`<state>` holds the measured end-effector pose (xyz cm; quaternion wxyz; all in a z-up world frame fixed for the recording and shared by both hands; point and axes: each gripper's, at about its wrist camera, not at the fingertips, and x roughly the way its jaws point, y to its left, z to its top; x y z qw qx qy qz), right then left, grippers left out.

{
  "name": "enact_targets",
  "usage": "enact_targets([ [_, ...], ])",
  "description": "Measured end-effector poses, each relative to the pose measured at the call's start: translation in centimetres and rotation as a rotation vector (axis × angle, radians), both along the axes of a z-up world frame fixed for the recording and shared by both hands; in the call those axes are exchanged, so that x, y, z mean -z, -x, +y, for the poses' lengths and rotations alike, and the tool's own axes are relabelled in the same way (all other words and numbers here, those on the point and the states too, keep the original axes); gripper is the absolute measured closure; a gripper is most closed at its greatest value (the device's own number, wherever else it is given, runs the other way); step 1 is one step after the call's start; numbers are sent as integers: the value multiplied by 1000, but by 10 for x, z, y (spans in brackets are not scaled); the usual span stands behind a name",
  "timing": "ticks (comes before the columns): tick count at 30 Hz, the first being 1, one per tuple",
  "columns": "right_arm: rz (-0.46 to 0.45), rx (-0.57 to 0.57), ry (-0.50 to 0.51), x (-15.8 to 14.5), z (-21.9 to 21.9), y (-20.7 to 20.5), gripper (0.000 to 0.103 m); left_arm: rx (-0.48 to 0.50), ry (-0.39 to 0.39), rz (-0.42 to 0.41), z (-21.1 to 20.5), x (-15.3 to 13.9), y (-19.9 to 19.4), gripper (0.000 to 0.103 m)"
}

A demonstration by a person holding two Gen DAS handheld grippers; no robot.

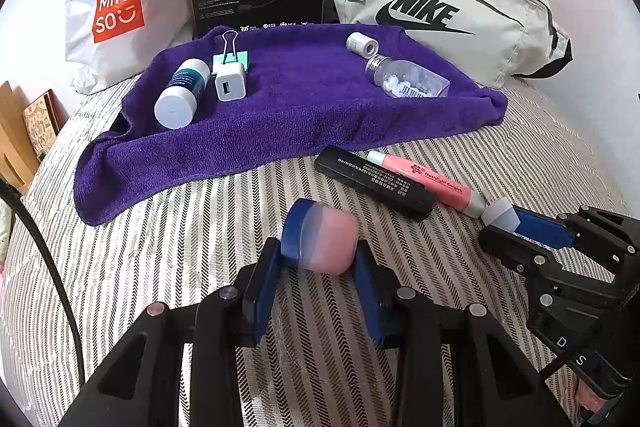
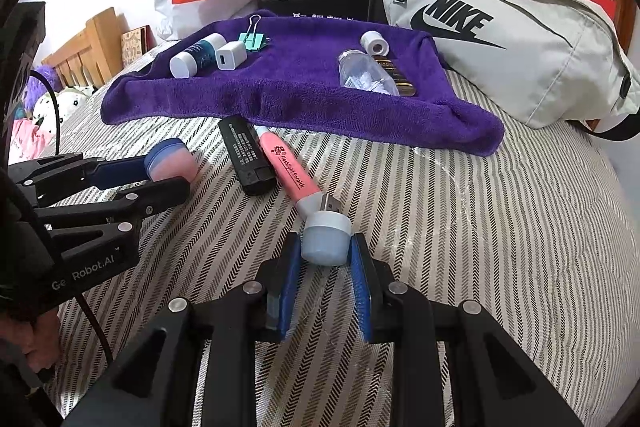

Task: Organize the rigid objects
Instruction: 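Carry the pink-lidded case and white plug with both tools over the towel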

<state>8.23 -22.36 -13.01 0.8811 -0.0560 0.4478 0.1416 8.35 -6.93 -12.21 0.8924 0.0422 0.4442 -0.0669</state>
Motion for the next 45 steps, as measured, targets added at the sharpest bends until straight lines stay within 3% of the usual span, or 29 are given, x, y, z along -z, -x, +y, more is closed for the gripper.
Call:
enact_targets([
  [13, 0, 0, -2, 0, 0, 0, 78, -3, 14, 1, 1, -2, 0, 69],
  [20, 5, 4, -26, -1, -3, -1, 79, 0, 133, 8, 16, -2, -1, 69],
  [24, 4, -16, -29, -2, -6, 4, 79, -16, 111, 24, 21, -6, 2, 69],
  [34, -4, -30, -75, -12, -34, 16, 79, -56, 199, 24, 37, -17, 5, 69],
  [45, -13, -28, -119, -21, -47, 3, 79, -69, 178, 7, 36, -36, -8, 69],
])
